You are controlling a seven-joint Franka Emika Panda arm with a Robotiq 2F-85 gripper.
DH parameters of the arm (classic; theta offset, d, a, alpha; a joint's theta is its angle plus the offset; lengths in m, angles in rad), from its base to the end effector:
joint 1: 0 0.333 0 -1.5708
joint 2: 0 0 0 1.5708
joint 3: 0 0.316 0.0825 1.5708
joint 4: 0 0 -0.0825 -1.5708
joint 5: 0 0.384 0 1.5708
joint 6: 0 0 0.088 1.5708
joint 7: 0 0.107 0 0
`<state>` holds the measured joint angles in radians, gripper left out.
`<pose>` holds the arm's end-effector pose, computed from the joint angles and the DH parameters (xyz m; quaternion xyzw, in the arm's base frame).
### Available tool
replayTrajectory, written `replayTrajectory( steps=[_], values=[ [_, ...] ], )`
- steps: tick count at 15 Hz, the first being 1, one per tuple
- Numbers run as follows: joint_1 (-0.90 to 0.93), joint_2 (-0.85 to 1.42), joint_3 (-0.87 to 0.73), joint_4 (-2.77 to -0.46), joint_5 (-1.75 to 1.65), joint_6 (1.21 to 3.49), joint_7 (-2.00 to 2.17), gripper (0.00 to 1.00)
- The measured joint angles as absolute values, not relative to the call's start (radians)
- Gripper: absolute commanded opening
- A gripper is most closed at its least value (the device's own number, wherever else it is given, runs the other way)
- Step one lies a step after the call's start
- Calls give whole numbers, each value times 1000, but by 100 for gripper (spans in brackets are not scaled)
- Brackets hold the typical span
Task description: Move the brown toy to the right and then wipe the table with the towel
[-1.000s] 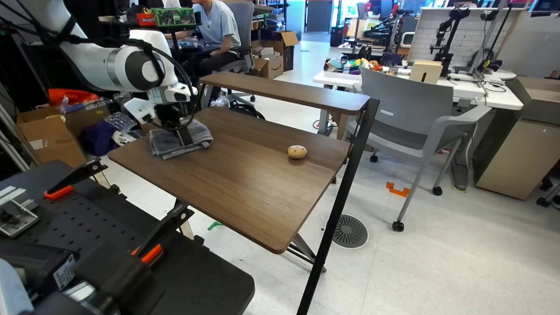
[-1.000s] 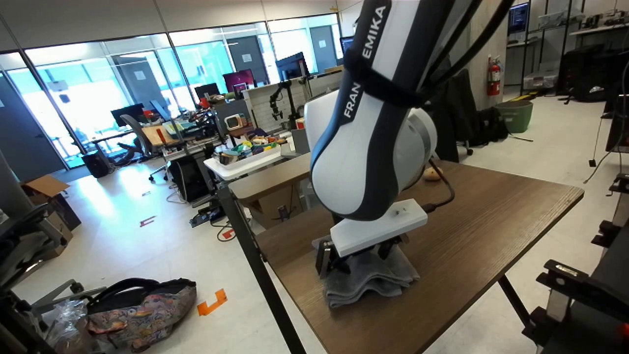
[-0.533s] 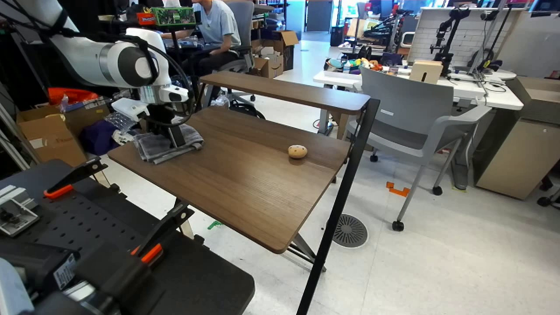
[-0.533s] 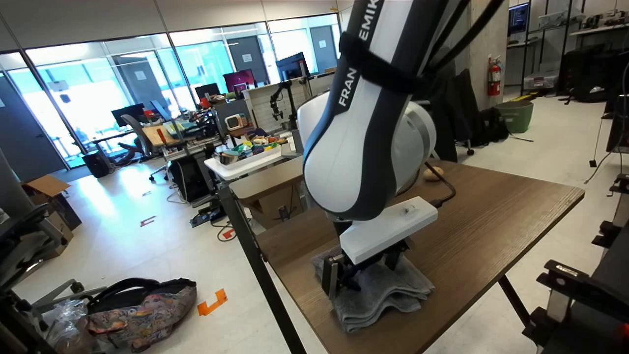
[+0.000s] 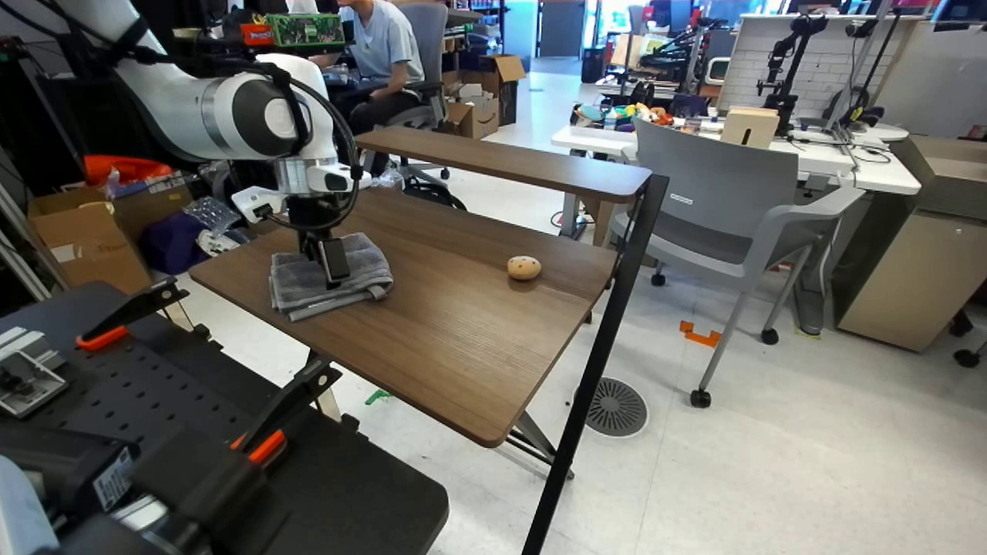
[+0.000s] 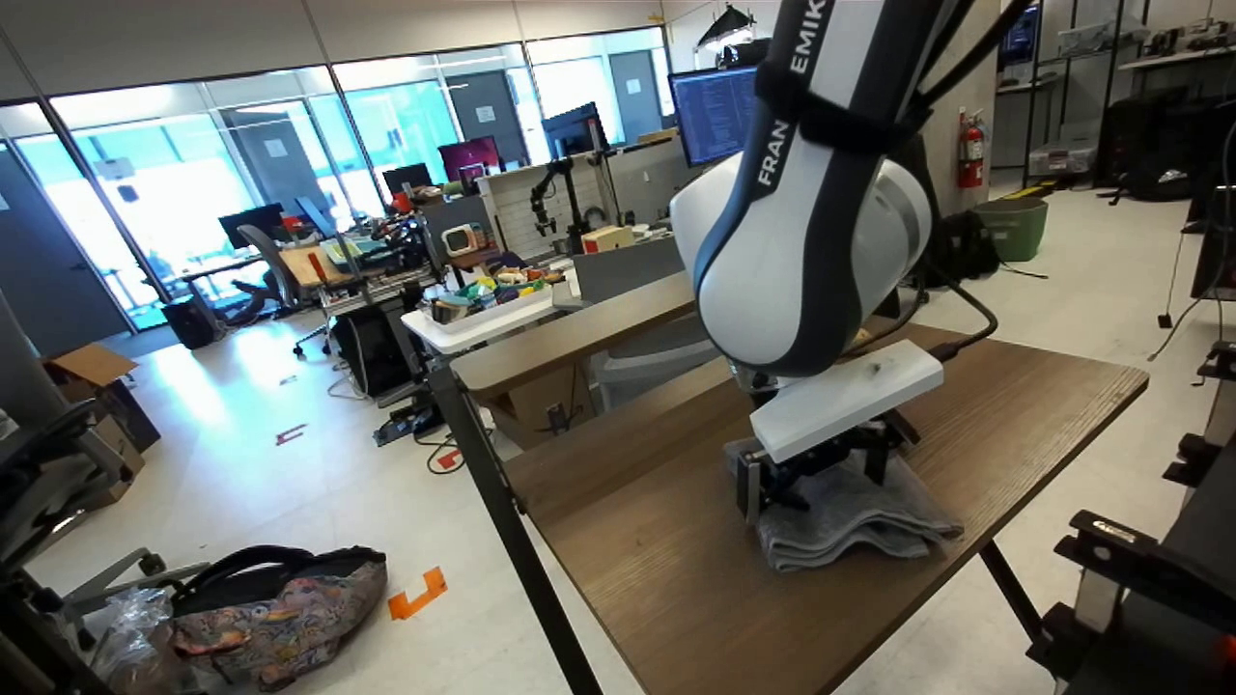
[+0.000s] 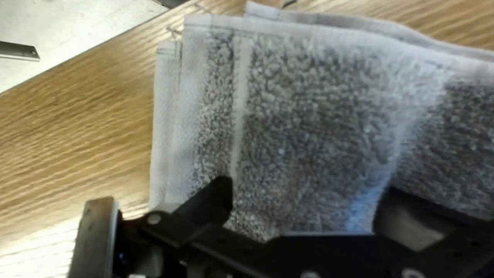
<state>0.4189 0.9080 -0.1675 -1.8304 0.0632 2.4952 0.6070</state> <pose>0.5721 0.1430 0.0233 0.9758 -0.1787 -0.0817 0.0958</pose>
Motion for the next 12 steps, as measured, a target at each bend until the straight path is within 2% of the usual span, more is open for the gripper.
replayTrajectory(
  steps=[12],
  values=[
    [394,900,-194,-1841,60,2529,675,100]
  ],
)
